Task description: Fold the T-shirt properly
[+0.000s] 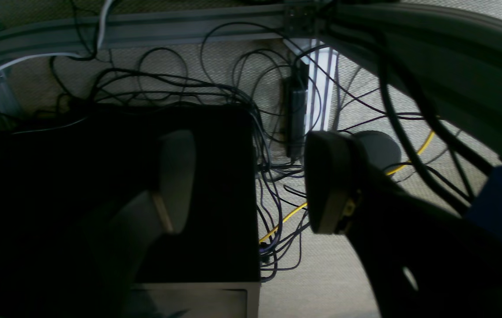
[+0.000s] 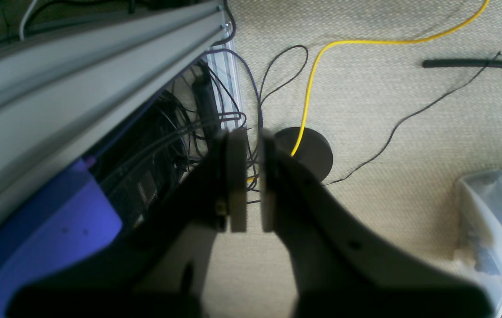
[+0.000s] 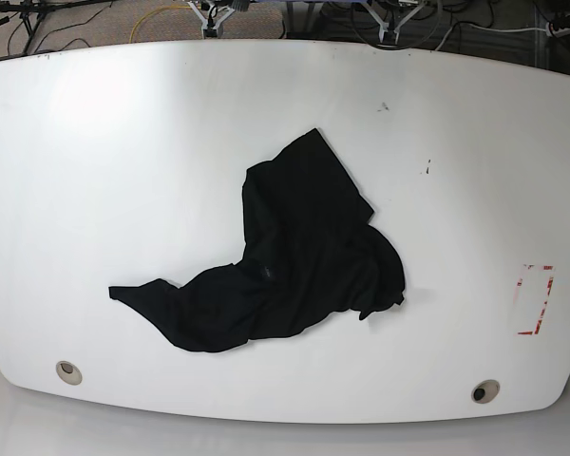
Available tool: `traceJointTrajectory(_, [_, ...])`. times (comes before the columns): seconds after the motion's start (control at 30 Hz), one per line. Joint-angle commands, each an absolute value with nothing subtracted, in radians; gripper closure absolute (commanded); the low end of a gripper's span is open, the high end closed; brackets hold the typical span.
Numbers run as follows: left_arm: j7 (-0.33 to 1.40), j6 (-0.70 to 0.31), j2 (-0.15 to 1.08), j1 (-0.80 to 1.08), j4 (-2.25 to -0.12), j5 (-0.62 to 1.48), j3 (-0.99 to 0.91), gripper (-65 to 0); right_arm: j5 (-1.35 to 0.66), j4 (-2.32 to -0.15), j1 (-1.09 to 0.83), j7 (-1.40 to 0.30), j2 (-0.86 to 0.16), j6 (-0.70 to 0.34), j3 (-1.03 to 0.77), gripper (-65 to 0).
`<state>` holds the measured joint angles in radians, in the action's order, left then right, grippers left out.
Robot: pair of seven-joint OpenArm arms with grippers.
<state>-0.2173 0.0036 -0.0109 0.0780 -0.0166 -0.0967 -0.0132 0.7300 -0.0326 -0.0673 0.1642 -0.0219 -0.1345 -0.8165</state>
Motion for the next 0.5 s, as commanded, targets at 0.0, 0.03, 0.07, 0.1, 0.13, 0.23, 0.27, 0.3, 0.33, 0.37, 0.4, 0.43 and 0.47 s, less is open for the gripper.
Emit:
traceJointTrajectory(0.0, [-0.23,0.01,-0.001,0.075,-0.006,-0.1,-0.006,-35.7,0.724,-0.027,-0.085,0.165,-0.021,-0.144,-0.808,-4.8])
traceJointTrajectory(0.03, [-0.229,0.01,0.0,0.074,-0.007,-0.1,-0.005,-35.7,0.724,-0.026,-0.085,0.165,-0.021,-0.145,-0.808,-4.7])
traceJointTrajectory(0.07, [-0.228,0.011,0.0,0.072,-0.007,-0.101,-0.003,-35.7,0.724,-0.026,-0.086,0.165,-0.021,-0.145,-0.809,-4.6])
traceJointTrajectory(0.1, [-0.229,0.011,-0.001,0.073,-0.007,-0.1,-0.004,-35.7,0.725,-0.026,-0.084,0.165,-0.021,-0.144,-0.809,-4.6])
traceJointTrajectory(0.13, [-0.23,0.011,-0.001,0.074,-0.006,-0.1,-0.005,-35.8,0.725,-0.025,-0.082,0.166,-0.021,-0.143,-0.809,-4.7])
traceJointTrajectory(0.23, [-0.232,0.011,0.0,0.075,-0.007,-0.102,-0.004,-35.7,0.725,-0.028,-0.085,0.164,-0.02,-0.143,-0.809,-4.7])
traceJointTrajectory(0.27, [-0.232,0.011,0.001,0.075,-0.009,-0.103,-0.004,-35.8,0.724,-0.03,-0.086,0.163,-0.02,-0.144,-0.807,-4.7])
traceJointTrajectory(0.3, [-0.234,0.011,-0.002,0.075,-0.006,-0.098,-0.005,-35.8,0.725,-0.028,-0.085,0.164,-0.021,-0.145,-0.809,-4.6])
traceJointTrajectory(0.33, [-0.236,0.011,-0.004,0.075,-0.004,-0.094,-0.005,-35.8,0.727,-0.026,-0.084,0.165,-0.022,-0.146,-0.811,-4.6])
traceJointTrajectory(0.37, [-0.235,0.011,-0.004,0.076,-0.004,-0.093,-0.006,-35.7,0.728,-0.025,-0.084,0.165,-0.021,-0.147,-0.812,-4.6])
traceJointTrajectory(0.4, [-0.234,0.011,-0.004,0.076,-0.004,-0.092,-0.006,-35.7,0.728,-0.025,-0.084,0.164,-0.021,-0.147,-0.812,-4.6])
traceJointTrajectory(0.43, [-0.234,0.011,-0.004,0.076,-0.004,-0.092,-0.006,-35.7,0.728,-0.025,-0.084,0.163,-0.021,-0.148,-0.812,-4.6])
traceJointTrajectory(0.47, [-0.235,0.012,-0.004,0.076,-0.005,-0.092,-0.006,-35.7,0.727,-0.026,-0.084,0.162,-0.021,-0.148,-0.812,-4.6])
